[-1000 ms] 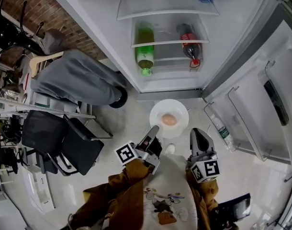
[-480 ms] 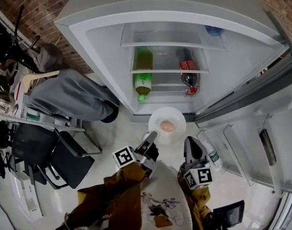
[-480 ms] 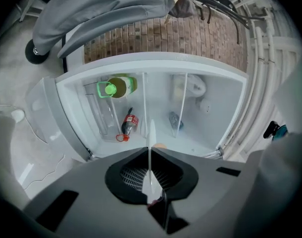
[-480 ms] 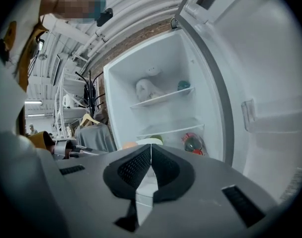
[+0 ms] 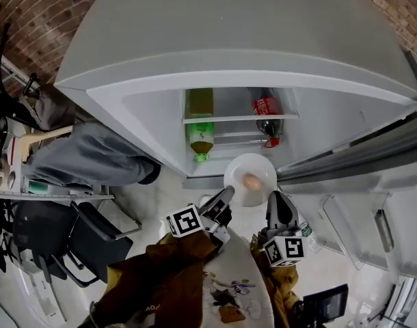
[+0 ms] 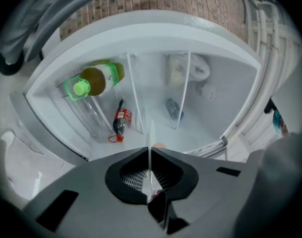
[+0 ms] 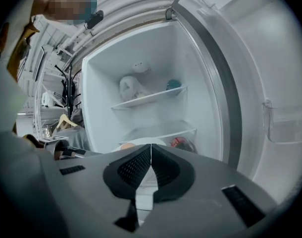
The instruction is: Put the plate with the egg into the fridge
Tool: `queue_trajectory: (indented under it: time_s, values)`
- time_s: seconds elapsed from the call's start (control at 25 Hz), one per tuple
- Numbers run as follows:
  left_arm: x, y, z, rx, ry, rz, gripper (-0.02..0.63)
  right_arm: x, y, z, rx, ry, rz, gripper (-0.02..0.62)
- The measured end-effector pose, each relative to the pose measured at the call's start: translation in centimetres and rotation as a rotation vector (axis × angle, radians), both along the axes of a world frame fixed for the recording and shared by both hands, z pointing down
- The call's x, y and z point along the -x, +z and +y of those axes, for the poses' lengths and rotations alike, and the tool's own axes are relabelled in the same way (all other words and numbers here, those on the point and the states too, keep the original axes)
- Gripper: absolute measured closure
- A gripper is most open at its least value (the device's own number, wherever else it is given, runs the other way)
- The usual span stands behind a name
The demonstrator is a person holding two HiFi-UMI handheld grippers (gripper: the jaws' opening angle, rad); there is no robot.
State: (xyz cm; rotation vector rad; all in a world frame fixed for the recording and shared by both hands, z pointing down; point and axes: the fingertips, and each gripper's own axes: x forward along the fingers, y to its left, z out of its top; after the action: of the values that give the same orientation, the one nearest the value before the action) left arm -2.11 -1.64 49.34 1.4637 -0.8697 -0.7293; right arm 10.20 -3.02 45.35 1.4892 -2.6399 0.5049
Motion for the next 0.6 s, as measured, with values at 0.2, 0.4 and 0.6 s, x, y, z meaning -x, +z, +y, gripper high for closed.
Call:
queue_trajectory:
  time_s: [0.2,0.4,0.6]
  values:
    - [0.0,0.2,-2.3,-0.080,0.133,-0.125,0.588,1.0,0.5,-1.8,-0.012,0.063,-0.005,0.589]
    - [0.0,0.7,-3.7,-0.088,0.189,-0.151,0.588,2.0,0.7,-2.5,-0.002,0.093,0.008,0.589]
    - [-0.1,0.7,-5.0,-0.105,0.223,-0.160,0.588,3.2,0.8,-3.4,-0.009,0.096,0.025,0.589]
